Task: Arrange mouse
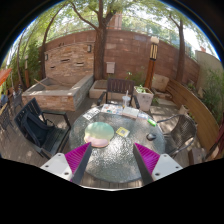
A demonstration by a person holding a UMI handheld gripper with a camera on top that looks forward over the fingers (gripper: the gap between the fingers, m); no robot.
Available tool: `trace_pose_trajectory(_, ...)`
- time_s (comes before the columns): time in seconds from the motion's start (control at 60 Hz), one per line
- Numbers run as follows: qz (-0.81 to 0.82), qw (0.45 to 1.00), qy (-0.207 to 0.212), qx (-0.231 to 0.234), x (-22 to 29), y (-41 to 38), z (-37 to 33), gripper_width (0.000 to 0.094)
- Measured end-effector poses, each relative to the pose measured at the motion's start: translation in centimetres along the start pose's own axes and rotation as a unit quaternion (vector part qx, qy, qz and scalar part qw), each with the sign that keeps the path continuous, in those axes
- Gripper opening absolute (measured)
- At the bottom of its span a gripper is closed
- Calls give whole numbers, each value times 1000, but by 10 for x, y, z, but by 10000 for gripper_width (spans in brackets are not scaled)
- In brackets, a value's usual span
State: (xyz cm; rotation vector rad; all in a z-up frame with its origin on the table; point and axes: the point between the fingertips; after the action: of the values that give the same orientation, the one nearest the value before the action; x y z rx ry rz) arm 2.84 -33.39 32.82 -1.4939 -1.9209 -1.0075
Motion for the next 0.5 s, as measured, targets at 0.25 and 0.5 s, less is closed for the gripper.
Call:
trace_pose_trajectory(0.25, 22, 998, -48, -16, -86, 57, 32, 851)
trace_pose_trajectory(0.5, 49, 994, -71, -67, -171, 162, 134, 859)
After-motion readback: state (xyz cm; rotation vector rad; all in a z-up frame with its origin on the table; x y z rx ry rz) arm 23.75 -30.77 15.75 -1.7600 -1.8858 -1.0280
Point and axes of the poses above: the point between the fingertips, and its own axes, seen from behind it with the camera up: y to the right, x up, z forward, the way the camera looks, and after that the axes turned 12 degrees about -z, right-handed
